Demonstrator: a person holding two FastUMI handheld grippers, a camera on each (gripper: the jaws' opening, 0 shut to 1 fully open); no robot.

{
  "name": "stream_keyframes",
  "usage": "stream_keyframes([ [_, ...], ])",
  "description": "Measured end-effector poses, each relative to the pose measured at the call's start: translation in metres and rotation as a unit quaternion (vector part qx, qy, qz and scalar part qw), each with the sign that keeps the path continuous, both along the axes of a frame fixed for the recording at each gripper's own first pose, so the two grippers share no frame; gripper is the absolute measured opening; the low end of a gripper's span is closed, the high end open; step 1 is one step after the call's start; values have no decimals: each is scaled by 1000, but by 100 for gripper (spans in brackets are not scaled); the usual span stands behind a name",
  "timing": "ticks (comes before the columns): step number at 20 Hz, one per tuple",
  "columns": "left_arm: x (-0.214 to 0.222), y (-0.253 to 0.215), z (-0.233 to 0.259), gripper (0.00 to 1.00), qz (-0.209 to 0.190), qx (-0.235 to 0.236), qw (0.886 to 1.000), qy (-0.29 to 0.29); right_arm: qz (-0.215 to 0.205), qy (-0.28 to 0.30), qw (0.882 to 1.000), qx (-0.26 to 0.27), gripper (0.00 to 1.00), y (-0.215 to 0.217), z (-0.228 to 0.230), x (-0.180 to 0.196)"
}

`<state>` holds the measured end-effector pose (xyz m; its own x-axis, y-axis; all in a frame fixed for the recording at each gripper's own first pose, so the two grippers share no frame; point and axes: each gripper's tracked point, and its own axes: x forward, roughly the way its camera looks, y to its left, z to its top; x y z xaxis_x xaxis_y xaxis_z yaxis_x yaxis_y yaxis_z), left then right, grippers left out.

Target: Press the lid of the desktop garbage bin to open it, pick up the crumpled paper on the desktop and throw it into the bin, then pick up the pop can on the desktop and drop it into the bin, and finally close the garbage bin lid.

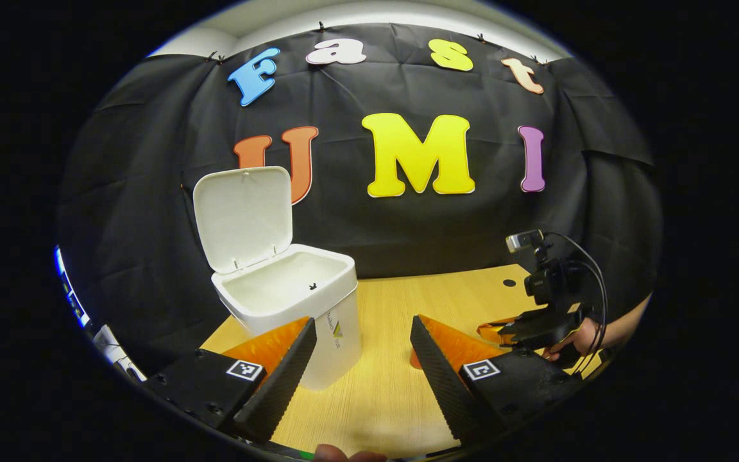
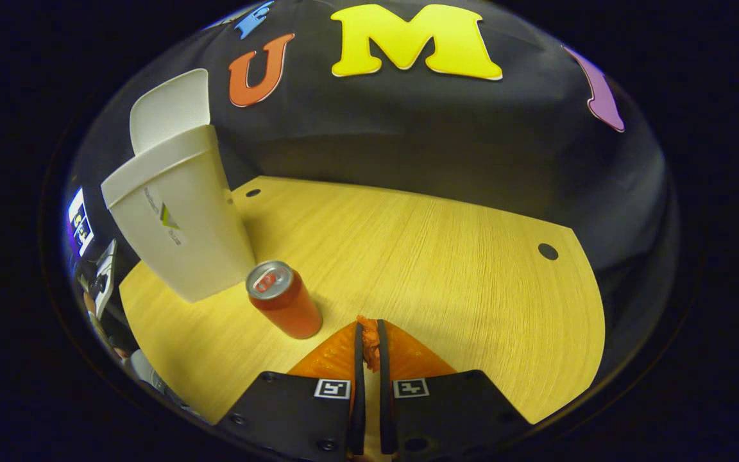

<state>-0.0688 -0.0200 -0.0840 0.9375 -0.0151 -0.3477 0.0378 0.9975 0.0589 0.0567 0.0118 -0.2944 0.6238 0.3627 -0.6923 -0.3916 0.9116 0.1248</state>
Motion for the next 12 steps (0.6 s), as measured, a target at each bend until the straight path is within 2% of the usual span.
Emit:
stream_keyframes([
  [1, -2, -1, -3, 97, -5, -5, 1000, 0, 0, -9, 1000, 4, 7, 2, 17, 0],
  [2, -3, 0, -6, 97, -8, -8, 1000, 1, 3, -21, 1000, 7, 10, 4, 32, -2],
  [6, -6, 5, -15, 97, -15, -14, 1000, -4, 13, -48, 999, 5, 10, 16, 83, -2],
  [11, -17, 25, -26, 97, 6, -32, 999, 0, 58, -120, 990, 47, 7, 75, 182, 7],
  [12, -19, 30, -27, 97, 14, -34, 999, 0, 70, -134, 987, 56, 10, 89, 199, 10],
])
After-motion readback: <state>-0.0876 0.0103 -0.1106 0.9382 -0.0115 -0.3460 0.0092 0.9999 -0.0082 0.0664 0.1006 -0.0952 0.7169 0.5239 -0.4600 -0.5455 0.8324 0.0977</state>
